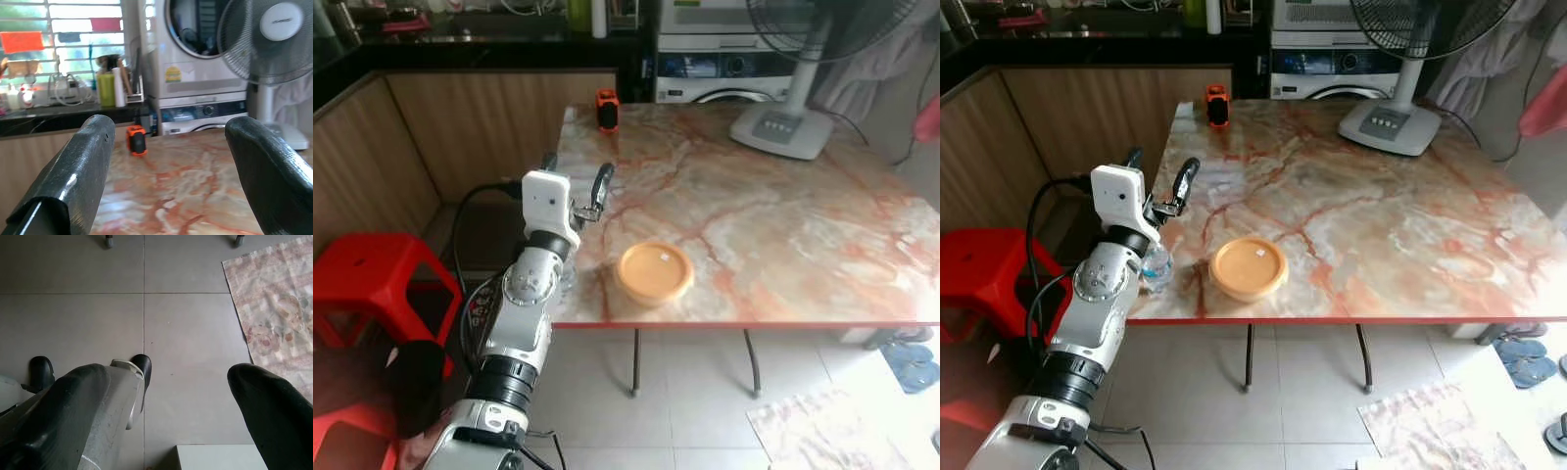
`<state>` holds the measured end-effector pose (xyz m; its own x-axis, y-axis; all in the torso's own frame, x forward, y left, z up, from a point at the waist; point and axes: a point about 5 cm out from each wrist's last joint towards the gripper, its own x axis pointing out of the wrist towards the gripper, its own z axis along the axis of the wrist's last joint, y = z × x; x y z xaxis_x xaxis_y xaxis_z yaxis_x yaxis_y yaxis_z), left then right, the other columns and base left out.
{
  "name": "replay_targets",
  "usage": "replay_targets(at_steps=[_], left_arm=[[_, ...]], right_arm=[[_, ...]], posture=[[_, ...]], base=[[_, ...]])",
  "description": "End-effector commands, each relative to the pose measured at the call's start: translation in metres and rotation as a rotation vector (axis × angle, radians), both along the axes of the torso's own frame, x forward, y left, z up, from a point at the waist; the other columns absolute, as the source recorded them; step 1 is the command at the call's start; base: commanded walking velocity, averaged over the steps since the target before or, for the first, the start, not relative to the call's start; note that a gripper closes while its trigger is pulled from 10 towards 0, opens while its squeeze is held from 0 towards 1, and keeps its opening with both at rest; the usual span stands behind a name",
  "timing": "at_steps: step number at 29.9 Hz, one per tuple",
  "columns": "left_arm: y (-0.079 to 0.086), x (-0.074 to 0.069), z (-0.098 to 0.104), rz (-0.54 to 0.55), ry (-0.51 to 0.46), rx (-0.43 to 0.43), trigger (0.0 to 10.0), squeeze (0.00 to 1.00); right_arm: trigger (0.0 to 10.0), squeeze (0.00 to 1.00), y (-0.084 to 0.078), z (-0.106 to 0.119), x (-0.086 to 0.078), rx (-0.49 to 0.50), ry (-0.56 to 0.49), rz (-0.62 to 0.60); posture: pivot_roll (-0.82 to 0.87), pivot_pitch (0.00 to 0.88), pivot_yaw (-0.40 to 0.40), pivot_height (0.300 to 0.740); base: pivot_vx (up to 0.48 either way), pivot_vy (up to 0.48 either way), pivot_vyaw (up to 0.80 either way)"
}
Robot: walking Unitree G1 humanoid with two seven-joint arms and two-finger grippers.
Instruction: Restocking fridge
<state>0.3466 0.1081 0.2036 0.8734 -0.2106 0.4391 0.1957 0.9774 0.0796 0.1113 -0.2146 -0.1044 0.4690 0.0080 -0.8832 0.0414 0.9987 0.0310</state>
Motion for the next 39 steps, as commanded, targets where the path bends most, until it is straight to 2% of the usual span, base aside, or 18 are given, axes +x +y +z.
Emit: replay_targets(at_steps=[1, 10, 14, 18, 24, 26, 29, 35, 36, 37, 39], left_arm=[[0.001, 0.000, 0.002, 0.008, -0.008, 0.011, 10.0, 0.00], [0.000, -0.001, 0.003, 0.003, -0.012, 0.021, 10.0, 0.00], [-0.008, -0.003, 0.005, -0.045, -0.020, 0.057, 10.0, 0.00], [-0.010, -0.004, 0.008, -0.056, -0.026, 0.055, 10.0, 0.00], [-0.021, -0.002, 0.024, -0.061, -0.014, 0.100, 10.0, 0.00], [-0.034, -0.002, 0.037, -0.110, 0.029, 0.100, 10.0, 0.00], [-0.044, -0.004, 0.043, -0.142, 0.084, 0.090, 10.0, 0.00], [-0.060, -0.010, 0.063, -0.139, 0.205, 0.106, 10.0, 0.00], [-0.066, -0.015, 0.063, -0.181, 0.299, 0.147, 10.0, 0.00], [-0.066, -0.015, 0.063, -0.181, 0.299, 0.147, 10.0, 0.00], [-0.072, -0.024, 0.061, -0.281, 0.327, 0.268, 10.0, 0.00]], right_arm=[[10.0, 0.00, 0.001, 0.000, 0.002, 0.000, 0.000, 0.016], [10.0, 0.00, 0.002, 0.000, 0.001, 0.000, 0.000, 0.015], [10.0, 0.00, 0.002, 0.000, 0.002, 0.000, 0.001, 0.023], [10.0, 0.00, 0.002, 0.000, 0.002, -0.003, 0.003, 0.031], [10.0, 0.00, 0.002, 0.000, 0.002, -0.006, 0.005, 0.038], [10.0, 0.00, 0.002, 0.000, 0.002, -0.009, 0.006, 0.044], [10.0, 0.00, 0.002, 0.000, 0.002, -0.017, 0.016, 0.066], [10.0, 0.00, 0.002, 0.000, 0.002, -0.022, 0.022, 0.078], [10.0, 0.00, 0.001, -0.001, 0.001, -0.037, 0.042, 0.109], [10.0, 0.00, 0.001, -0.001, 0.001, -0.037, 0.042, 0.109], [10.0, 0.00, 0.001, -0.001, 0.000, -0.044, 0.057, 0.127]], posture=[[0.02, 0.000, -0.014, 0.740], [0.02, 0.000, -0.012, 0.740], [0.02, 0.000, -0.013, 0.740], [0.02, 0.000, -0.013, 0.740], [0.03, 0.000, -0.013, 0.740], [0.03, 0.000, -0.012, 0.740], [0.03, 0.000, -0.010, 0.740], [0.04, 0.000, -0.011, 0.740], [0.05, 0.000, -0.011, 0.740], [0.05, 0.000, -0.011, 0.740], [0.05, 0.000, -0.006, 0.740]], base=[[0.304, 0.000, 0.00], [0.305, 0.000, 0.00], [0.000, 0.000, 0.00], [0.000, 0.000, 0.00], [0.000, 0.000, 0.00], [0.000, 0.000, 0.00], [0.000, 0.000, 0.00], [0.000, 0.000, 0.00], [0.000, 0.000, 0.00], [0.000, 0.000, 0.00], [0.000, 0.000, 0.00]])
